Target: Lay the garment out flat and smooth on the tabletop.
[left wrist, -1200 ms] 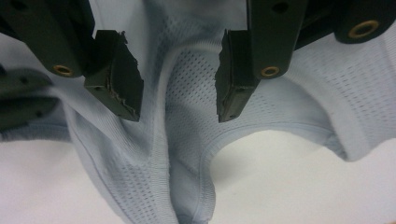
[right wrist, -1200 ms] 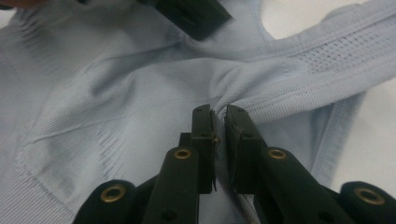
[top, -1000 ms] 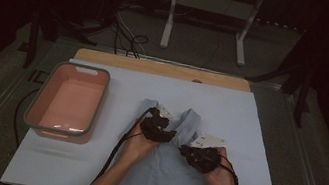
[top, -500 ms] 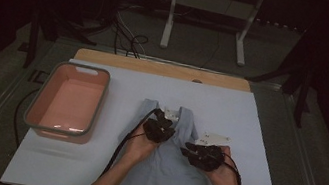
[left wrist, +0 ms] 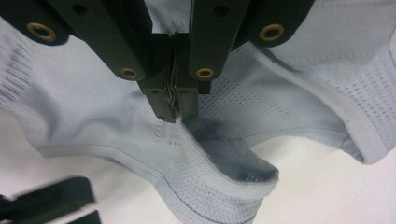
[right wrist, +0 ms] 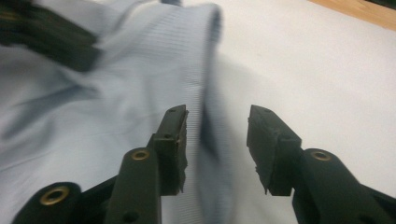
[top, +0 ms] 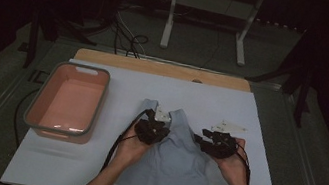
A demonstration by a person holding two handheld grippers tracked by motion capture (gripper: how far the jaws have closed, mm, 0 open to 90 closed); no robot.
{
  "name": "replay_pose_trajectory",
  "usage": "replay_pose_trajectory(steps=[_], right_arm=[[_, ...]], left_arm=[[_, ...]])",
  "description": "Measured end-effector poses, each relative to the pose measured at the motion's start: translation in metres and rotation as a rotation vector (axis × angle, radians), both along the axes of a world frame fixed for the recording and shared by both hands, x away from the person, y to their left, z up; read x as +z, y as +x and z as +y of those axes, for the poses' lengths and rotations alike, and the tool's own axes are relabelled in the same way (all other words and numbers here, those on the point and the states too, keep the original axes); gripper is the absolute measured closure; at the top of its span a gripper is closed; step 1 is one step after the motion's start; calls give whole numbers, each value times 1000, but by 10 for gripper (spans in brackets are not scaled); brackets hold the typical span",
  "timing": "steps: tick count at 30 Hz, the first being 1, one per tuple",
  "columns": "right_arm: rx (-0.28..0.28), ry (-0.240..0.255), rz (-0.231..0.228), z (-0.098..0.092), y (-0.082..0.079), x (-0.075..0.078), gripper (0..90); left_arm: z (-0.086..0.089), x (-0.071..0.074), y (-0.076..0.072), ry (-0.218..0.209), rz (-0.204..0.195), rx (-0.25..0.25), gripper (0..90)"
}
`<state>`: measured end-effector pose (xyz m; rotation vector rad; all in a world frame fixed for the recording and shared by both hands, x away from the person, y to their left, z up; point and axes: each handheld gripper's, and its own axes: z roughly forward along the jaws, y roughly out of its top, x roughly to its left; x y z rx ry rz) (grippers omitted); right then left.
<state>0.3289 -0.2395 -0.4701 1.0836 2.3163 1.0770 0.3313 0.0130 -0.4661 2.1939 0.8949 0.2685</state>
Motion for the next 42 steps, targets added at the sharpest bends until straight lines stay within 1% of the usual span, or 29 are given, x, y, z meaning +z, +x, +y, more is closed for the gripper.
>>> replay_pose_trajectory(steps=[2, 5, 10, 12, 14, 15, 16, 18, 19, 21, 23, 25, 27, 29, 30, 32, 33, 34, 35, 37, 38, 39, 40, 41, 42], right_arm=[[-12, -22, 14, 1, 6, -4, 637], [-13, -33, 32, 3, 12, -10, 658], [-4, -53, 53, 11, 19, -17, 676], [1, -59, 70, 15, 23, -19, 676], [-1, -61, 68, 16, 24, -20, 674], [-2, -48, 88, 18, 26, -22, 659], [3, -61, 99, 20, 29, -26, 651], [18, -72, 117, 21, 32, -30, 656], [20, -72, 127, 21, 33, -31, 712], [18, -80, 122, 22, 33, -32, 865], [-6, -89, 103, 20, 31, -28, 878], [-42, -84, 72, 14, 30, -22, 881], [-84, -71, 51, 6, 29, -16, 882], [-129, -59, 37, -2, 29, -12, 883], [-143, -49, 33, -6, 29, -11, 883], [-175, -43, 32, -11, 30, -9, 884], [-180, -47, 29, -12, 30, -9, 884], [-187, -52, 26, -13, 31, -10, 883], [-187, -56, 34, -14, 31, -10, 882], [-192, -57, 37, -14, 32, -11, 880], [-196, -63, 40, -14, 33, -12, 876], [-207, -61, 52, -15, 34, -13, 822], [-215, -79, 44, -15, 33, -13, 770], [-220, -80, 43, -15, 33, -13, 728], [-216, -68, 52, -16, 31, -12, 686]], left_arm=[[1, 0, -1, -2, -1, 0, 890], [2, 0, -3, -3, -4, 0, 890], [2, 1, -3, -5, -7, -1, 889], [2, 1, -4, -4, -9, -1, 889], [2, 1, -4, -4, -10, -2, 889], [2, 2, -5, -4, -11, -3, 889], [2, 2, -5, -5, -12, -3, 889], [2, 2, -5, -6, -12, -3, 889], [2, 2, -5, -7, -13, -4, 888], [1, 2, -6, -9, -16, -6, 885], [1, 2, -6, -9, -20, -6, 881], [1, 2, -6, -10, -26, -2, 878], [1, 2, -5, -13, -28, 6, 871], [1, 2, -5, -18, -32, 13, 866], [1, 2, -5, -22, -32, 18, 863], [2, 3, -4, -21, -37, 27, 858], [2, 3, -4, -29, -39, 33, 850], [2, 3, -4, -28, -42, 37, 823], [3, 4, -4, -27, -46, 44, 780], [3, 4, -4, -28, -47, 45, 735], [4, 4, -4, -29, -50, 54, 735], [4, 4, -4, -25, -51, 55, 655], [4, 4, -5, -23, -56, 62, 628], [5, 4, -5, -27, -58, 66, 591], [7, 4, -5, -27, -56, 67, 563]])
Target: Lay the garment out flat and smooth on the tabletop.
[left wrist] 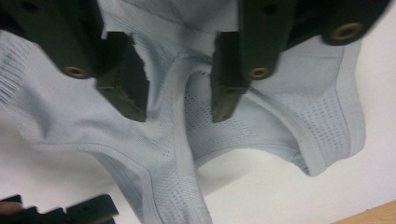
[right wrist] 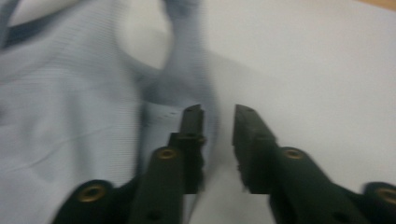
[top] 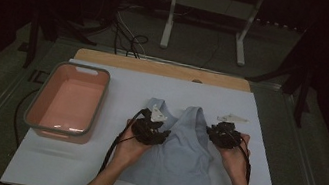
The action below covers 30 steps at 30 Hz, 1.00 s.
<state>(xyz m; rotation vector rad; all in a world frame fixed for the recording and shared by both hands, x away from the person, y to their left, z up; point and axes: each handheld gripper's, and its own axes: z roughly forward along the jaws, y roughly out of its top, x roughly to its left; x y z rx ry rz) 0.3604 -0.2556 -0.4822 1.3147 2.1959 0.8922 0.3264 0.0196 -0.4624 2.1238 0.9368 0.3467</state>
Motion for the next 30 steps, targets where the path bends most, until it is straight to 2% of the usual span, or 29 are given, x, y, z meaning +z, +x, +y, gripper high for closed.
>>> replay_pose_trajectory(steps=[1, 2, 3, 7, 9, 13, 16, 20, 23, 26, 28, 30], right_arm=[[0, 0, 0, 0, 0, 0, 686], [16, 10, 5, -1, -1, 1, 642], [37, 14, 15, -1, -5, 2, 605], [82, 14, 28, 1, -11, 1, 577], [117, 30, 46, 6, -16, 1, 553], [158, 28, 69, 15, -19, -2, 503], [166, 16, 88, 21, -17, -7, 485], [159, -2, 140, 25, -10, -18, 473], [157, 18, 180, 25, -6, -22, 525], [182, 59, 204, 24, -5, -21, 707], [187, 45, 192, 24, -6, -20, 802], [188, 47, 173, 24, -9, -18, 826]], left_arm=[[0, 0, 0, 0, 0, 0, 544], [2, 0, 0, -4, -4, 9, 544], [3, 0, 0, -8, -2, 11, 507], [8, 0, -1, -9, -1, 23, 458], [12, 0, -3, -10, -3, 36, 440], [19, 0, -6, -18, -15, 52, 386], [25, 1, -9, -19, -18, 67, 351], [31, 0, -13, -18, -17, 74, 334], [35, -3, -15, -14, -12, 77, 333], [39, -5, -16, -17, -7, 85, 336], [41, -7, -16, -19, -5, 89, 342], [42, -9, -17, -16, -1, 90, 346]])
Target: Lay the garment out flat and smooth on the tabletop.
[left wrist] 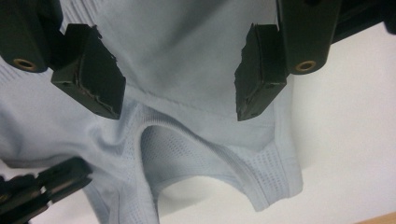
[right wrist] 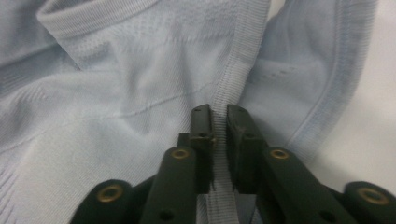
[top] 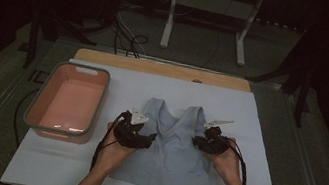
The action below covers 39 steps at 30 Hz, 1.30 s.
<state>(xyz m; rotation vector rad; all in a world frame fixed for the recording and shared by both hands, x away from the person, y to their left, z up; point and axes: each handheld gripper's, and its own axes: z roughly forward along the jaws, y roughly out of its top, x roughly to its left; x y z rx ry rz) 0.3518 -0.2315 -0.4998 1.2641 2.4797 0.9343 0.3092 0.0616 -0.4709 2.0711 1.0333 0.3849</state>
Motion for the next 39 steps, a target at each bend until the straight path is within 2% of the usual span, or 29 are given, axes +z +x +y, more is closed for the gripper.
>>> replay_pose_trajectory(steps=[4, 8, 13, 15, 18, 22, 27, 32, 36, 38, 39], right_arm=[[-26, -17, -55, -2, -4, 7, 833], [-79, -80, -110, -9, -8, 13, 834], [-147, -89, -138, -22, -9, 17, 835], [-163, -89, -134, -27, -9, 16, 835], [-156, -76, -104, -31, -11, 11, 818], [-153, -65, -87, -33, -16, 9, 690], [-153, -60, -82, -37, -30, 12, 576], [-159, -58, -50, -43, -51, 11, 478], [-170, -57, -16, -46, -62, 7, 434], [-163, -59, -14, -47, -63, 5, 430], [-168, -56, 4, -46, -66, 3, 424]], left_arm=[[2, -2, -2, 3, 3, 1, 355], [4, -5, -3, 8, 10, 3, 366], [3, -11, -3, 28, 26, -2, 378], [2, -14, -4, 33, 33, -2, 384], [3, -18, -4, 47, 44, -1, 393], [4, -21, -6, 63, 51, 3, 404], [8, -23, -10, 71, 52, 11, 423], [11, -24, -16, 85, 54, 12, 423], [13, -26, -20, 93, 55, 15, 422], [14, -27, -21, 96, 58, 16, 421], [15, -27, -22, 97, 58, 15, 419]])
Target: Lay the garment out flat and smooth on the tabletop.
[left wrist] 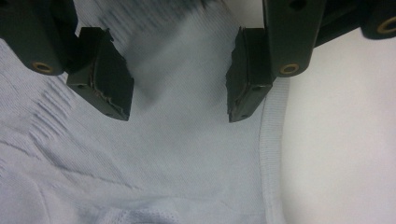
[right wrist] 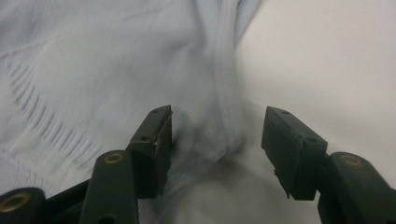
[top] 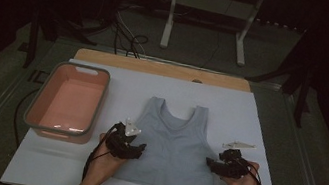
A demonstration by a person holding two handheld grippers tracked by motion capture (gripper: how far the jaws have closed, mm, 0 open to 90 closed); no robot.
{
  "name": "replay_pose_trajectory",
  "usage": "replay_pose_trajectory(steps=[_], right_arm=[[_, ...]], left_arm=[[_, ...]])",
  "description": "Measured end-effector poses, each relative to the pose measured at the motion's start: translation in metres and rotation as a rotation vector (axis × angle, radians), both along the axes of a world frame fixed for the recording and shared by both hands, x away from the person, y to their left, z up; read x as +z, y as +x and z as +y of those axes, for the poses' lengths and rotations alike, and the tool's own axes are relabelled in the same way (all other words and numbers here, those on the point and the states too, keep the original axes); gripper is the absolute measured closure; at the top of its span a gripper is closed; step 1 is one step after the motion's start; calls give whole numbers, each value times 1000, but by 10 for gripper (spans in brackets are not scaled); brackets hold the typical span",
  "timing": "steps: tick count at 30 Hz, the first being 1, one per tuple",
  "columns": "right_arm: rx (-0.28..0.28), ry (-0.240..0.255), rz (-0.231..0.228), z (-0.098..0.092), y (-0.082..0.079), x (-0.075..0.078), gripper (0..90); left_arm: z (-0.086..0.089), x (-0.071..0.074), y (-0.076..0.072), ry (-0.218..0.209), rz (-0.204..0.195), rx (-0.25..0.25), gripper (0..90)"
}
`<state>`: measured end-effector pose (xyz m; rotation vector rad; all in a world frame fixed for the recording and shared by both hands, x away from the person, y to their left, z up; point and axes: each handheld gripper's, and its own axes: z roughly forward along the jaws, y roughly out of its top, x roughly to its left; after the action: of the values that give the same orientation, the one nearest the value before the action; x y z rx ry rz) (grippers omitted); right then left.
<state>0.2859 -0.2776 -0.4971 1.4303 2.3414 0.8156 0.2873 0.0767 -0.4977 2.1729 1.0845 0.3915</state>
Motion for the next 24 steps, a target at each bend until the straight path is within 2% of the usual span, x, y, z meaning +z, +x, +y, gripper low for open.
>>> replay_pose_trajectory(steps=[3, 6, 8, 12, 15, 17, 18, 24], right_arm=[[-2, -5, 25, 2, -2, -4, 417], [-11, 5, 51, 3, -3, -7, 451], [-13, 17, 65, 3, -3, -8, 498], [-20, 54, 76, 0, -4, -6, 676], [-1, 50, 67, 1, -4, -7, 750], [1, 49, 62, 2, -4, -6, 767], [-2, 37, 43, 4, -5, -4, 783], [0, 30, 19, 0, -6, -1, 793]], left_arm=[[1, -1, -3, -3, 2, 5, 407], [4, -1, -7, -7, 1, 9, 399], [7, -1, -9, -11, -1, 14, 398], [12, -1, -12, -17, 0, 28, 393], [13, -2, -12, -22, 3, 27, 393], [12, -2, -12, -26, 5, 25, 392], [12, -3, -12, -27, 4, 24, 392], [10, -3, -13, -38, 2, 15, 393]])
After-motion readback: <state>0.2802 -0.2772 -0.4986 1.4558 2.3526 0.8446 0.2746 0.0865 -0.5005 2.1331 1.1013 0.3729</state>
